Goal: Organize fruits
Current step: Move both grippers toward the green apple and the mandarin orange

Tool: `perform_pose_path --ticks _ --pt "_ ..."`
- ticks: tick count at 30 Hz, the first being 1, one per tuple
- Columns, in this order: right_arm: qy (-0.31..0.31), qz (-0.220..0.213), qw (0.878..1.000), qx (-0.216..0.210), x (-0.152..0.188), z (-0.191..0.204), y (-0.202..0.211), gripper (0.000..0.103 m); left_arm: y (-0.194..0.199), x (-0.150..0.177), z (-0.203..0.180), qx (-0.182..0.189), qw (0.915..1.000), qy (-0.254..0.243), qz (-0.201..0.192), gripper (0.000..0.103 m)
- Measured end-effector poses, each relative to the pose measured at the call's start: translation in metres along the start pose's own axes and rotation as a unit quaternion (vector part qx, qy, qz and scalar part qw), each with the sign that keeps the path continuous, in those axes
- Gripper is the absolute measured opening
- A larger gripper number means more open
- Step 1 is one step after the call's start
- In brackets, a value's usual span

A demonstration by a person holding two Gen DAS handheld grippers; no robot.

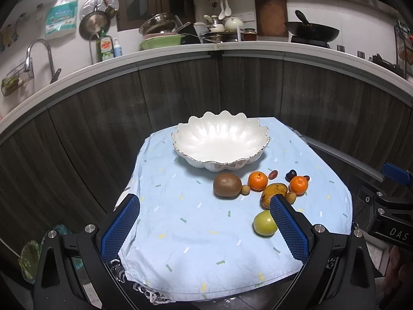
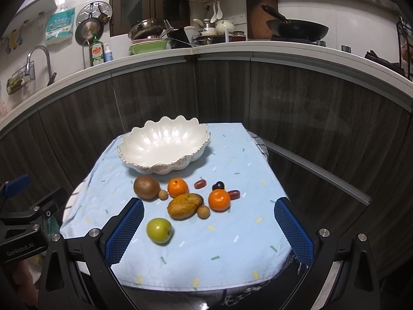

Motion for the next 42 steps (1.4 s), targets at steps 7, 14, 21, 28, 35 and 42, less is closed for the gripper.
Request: perform_pose_path --ticks 7,14,21,28,35,42 --pt "-0.006 0.007 1.000 0.010 0.001 -0.015 -0.012 0.102 -0.012 -0.002 -0.011 0.007 0.9996 -0.028 0.006 0.102" --pt "-0.008 0.013 1.000 0.008 0.003 -0.024 -0.028 0.102 -0.029 -0.003 -0.025 0.022 0.9986 -0.045 0.016 0.102" --pt "-0.013 0.020 1.000 0.004 0.006 -0.031 -0.043 0.102 -0.051 0.003 -0.043 0.045 0.9966 -0.057 0.039 0.102" --pt "-0.025 0.029 0.999 0.008 0.012 -0.042 -0.057 0.102 -0.076 0.012 -0.068 0.075 0.9928 -0.066 0.066 0.102" --pt "-0.026 0.043 0.999 0.014 0.021 -0.051 -0.073 0.102 -0.096 0.028 -0.085 0.094 0.9889 -0.074 0.089 0.102" --pt "-0.020 0.058 0.998 0.016 0.031 -0.058 -0.092 0.102 -0.113 0.048 -0.101 0.104 0.9839 -0.086 0.118 0.093"
Point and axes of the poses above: each gripper's, at about its wrist camera, not at the fingertips, and y roughly against the way its jaws point, z to its left, x to its underside, the point moved 9 cm from there along -y, roughly the way its jaws point, and after that the axes turned 3 degrees about -z, right-handed, at the moved point
